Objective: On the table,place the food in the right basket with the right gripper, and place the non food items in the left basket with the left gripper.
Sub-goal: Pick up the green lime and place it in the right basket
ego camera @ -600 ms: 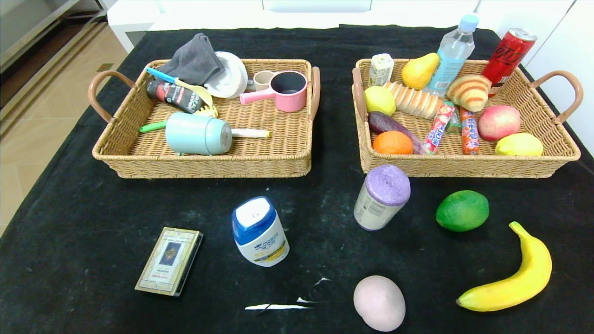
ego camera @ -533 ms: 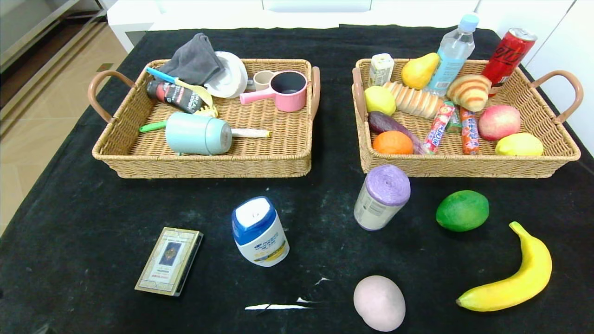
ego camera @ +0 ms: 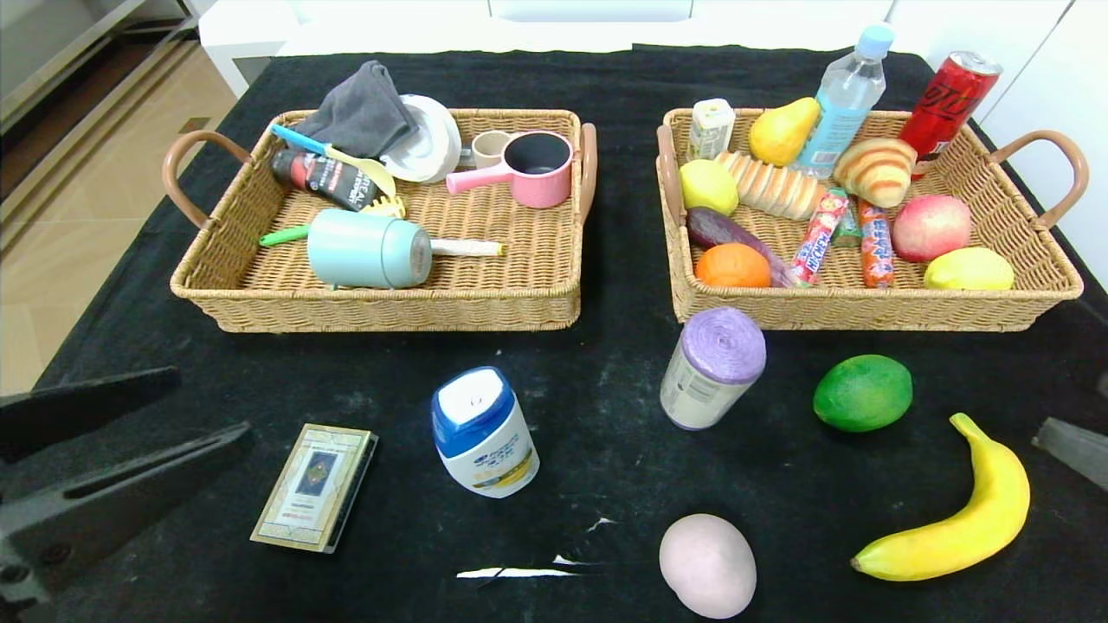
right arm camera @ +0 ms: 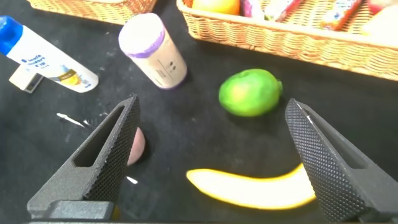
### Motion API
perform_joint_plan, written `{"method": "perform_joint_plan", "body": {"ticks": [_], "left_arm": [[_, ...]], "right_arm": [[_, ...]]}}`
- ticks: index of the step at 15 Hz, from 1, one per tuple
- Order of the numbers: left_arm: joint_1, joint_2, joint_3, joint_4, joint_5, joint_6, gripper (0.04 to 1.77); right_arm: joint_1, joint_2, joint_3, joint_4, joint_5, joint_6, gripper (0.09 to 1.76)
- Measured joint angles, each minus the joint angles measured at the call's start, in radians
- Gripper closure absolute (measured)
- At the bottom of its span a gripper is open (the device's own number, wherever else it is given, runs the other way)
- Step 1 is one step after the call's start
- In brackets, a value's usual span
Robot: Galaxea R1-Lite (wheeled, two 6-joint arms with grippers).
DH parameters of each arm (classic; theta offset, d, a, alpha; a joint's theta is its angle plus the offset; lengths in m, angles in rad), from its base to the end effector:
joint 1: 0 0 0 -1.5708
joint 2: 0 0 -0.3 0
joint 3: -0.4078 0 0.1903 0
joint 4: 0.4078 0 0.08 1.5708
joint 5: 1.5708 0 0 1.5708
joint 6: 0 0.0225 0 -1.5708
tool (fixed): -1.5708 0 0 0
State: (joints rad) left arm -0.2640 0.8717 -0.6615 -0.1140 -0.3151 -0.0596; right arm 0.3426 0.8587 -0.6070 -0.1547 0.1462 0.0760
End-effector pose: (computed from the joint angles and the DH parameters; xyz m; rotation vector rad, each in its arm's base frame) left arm 0.0894 -0.0314 0.2572 -0.0604 0.1147 -0.5756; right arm 0.0872 0.0346 0.2468 0.0648 0.1160 0.4844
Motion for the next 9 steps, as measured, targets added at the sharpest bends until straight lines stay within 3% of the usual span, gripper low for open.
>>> {"method": "perform_joint_plan", "body": {"ticks": [3, 9], "left_arm": [[-0.044, 0.079, -0.064, -0.001, -0.005, 0.021, 0.09], [-0.092, 0.157, -0.111, 0.004, -0.002, 0.073, 0.09]], "right_arm": [[0.061, 0.062, -0.030, -0.003, -0.051, 0.001, 0.15], [0.075, 0.113, -0.030, -0.034, -0.052, 0.002, 0.15]]}}
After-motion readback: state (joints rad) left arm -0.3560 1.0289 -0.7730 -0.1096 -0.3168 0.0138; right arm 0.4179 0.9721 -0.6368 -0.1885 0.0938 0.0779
